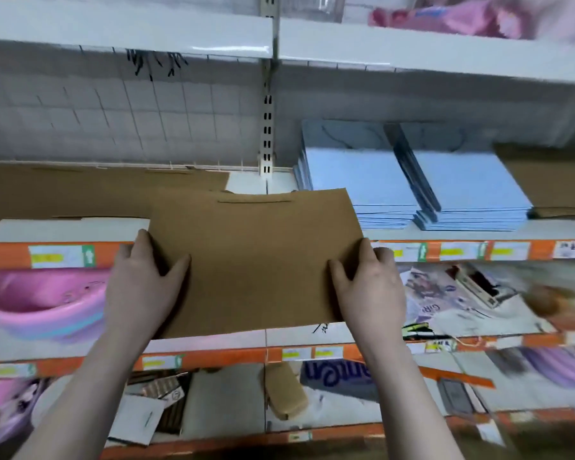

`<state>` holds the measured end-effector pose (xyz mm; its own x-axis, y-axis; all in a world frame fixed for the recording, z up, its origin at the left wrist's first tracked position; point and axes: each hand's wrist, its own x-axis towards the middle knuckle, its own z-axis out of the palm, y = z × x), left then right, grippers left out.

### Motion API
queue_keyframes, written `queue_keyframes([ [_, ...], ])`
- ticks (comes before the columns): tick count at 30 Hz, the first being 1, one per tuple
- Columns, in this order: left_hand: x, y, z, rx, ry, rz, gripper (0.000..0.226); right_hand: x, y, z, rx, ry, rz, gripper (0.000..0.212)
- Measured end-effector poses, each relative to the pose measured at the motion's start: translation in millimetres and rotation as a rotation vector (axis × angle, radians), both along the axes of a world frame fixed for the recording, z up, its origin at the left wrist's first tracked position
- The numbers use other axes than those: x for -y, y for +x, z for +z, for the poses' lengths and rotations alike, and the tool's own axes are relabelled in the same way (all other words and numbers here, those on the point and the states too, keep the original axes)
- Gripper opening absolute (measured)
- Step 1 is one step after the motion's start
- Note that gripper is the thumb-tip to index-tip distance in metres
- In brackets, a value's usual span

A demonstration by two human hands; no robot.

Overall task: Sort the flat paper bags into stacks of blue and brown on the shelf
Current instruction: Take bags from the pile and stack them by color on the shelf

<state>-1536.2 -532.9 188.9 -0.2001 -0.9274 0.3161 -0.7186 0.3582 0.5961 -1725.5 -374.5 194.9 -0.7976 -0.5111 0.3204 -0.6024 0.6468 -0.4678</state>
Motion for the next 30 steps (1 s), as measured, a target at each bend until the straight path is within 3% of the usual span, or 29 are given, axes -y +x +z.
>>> queue_keyframes([
  [9,-106,-108,16,-0.038,-0.051,-0.093,0.064,-119,-100,4,-0.035,-0.086,-0.067,0.053],
  [20,-280,-361,15,-0.079,0.029,-0.184,0.061,-308,-336,22,-0.065,-0.028,-0.17,0.051],
  [30,-326,-561,24,-0.07,-0.034,-0.313,0.066,-361,-514,7,-0.059,-0.058,-0.309,0.042],
])
